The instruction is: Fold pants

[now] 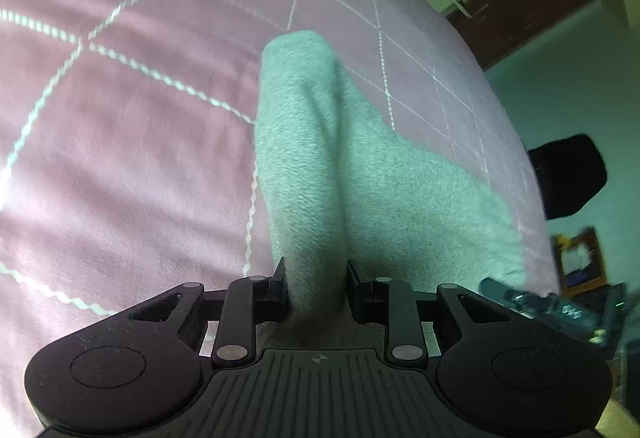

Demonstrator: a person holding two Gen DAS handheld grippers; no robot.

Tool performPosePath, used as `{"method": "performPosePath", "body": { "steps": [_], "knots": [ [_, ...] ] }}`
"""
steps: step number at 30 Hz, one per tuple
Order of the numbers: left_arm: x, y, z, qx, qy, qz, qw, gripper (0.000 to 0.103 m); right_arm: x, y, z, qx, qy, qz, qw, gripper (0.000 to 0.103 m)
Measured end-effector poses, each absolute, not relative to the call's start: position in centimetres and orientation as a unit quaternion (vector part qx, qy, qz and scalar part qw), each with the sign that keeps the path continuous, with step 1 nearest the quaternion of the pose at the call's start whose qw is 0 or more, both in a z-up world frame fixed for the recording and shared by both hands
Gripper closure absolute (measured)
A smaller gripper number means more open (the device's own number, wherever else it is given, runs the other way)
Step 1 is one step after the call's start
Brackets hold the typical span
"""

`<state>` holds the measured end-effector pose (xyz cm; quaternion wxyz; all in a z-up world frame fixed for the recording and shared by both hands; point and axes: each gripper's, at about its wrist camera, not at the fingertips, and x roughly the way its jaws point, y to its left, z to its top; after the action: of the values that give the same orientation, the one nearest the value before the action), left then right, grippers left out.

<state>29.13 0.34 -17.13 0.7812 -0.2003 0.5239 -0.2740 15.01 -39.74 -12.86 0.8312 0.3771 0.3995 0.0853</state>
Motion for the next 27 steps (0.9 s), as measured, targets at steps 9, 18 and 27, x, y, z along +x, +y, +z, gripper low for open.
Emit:
{"method": "performPosePath", "body": {
  "steps": [9, 18, 27],
  "knots": [
    [29.2, -1.8, -18.7, -0.199, 0.530, -0.252, 0.785, 0.070, 17.2, -38.3, -14.5, 0.377, 0.403, 0.078, 0.830, 0.048],
    [26.9, -2.8, -14.0, -0.194, 0.466, -0.249, 0.827, 0.080, 15.8, -37.4, -10.9, 0.384, 0.361, 0.083, 0.846, 0.060],
    [30.5, -3.6, -6.0, -0.195, 0.400, -0.267, 0.855, 0.080, 18.4, -39.2, -4.1, 0.380, 0.301, 0.121, 0.866, 0.061]
  ]
}}
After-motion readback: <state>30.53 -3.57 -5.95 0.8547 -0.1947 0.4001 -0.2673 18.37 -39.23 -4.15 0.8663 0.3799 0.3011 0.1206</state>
